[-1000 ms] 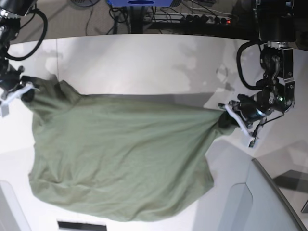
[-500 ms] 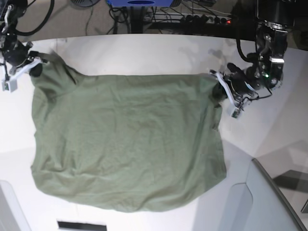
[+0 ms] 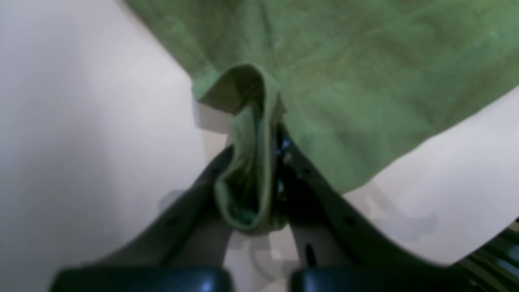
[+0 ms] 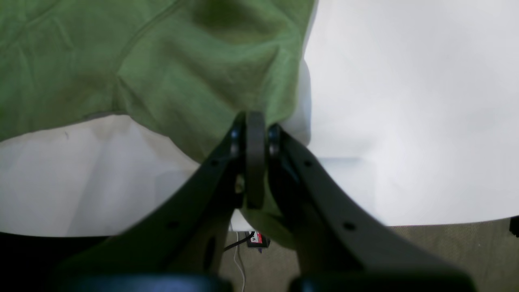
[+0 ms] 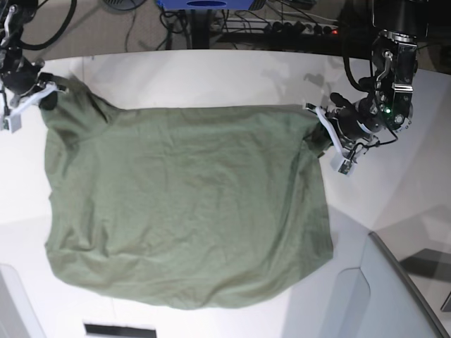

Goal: Layout the t-shirt on the table in an organized manner, then fold the t-shirt properly
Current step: 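Lower the shirt flat onto the table with both grippers holding corners, then open both grippers and release the shirt corners, then lower both grippers onto the shirt's collar-side corners and grasp them, then slide the left gripper along the shirt edge toward the hem and regrasp, then pull both held corners apart to stretch the shirt edge taut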

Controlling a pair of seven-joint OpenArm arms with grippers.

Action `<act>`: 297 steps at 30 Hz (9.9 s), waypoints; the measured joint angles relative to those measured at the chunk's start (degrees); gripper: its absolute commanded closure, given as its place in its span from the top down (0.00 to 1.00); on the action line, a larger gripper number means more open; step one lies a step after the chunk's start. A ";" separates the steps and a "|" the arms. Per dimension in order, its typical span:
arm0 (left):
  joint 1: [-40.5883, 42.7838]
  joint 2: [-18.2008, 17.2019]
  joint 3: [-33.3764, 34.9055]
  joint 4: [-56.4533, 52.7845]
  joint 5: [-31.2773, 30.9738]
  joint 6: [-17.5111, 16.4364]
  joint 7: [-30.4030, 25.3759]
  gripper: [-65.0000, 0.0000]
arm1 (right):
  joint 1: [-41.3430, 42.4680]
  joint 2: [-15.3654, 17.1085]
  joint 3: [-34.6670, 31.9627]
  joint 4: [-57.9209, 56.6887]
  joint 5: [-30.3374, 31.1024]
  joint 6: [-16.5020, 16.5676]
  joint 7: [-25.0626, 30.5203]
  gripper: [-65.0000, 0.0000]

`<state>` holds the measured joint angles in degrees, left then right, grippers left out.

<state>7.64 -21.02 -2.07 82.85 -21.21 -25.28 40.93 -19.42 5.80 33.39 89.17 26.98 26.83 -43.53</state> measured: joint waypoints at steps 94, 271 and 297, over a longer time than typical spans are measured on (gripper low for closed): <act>0.33 6.58 -35.45 4.07 -5.22 -0.02 0.20 0.00 | 8.22 -6.45 -6.03 -9.42 -15.43 12.68 -1.20 0.00; -24.37 7.78 -26.91 -32.87 10.95 7.78 -11.52 0.39 | 1.77 -4.09 -15.96 4.94 -16.72 13.09 0.87 0.00; -2.01 15.30 -24.61 -6.56 4.17 7.19 -1.64 0.00 | 11.91 1.62 -8.90 -12.46 -16.50 12.90 5.01 0.00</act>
<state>5.63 -5.72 -26.68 76.29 -17.04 -18.09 39.29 -7.51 7.42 24.49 76.71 10.48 39.72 -38.52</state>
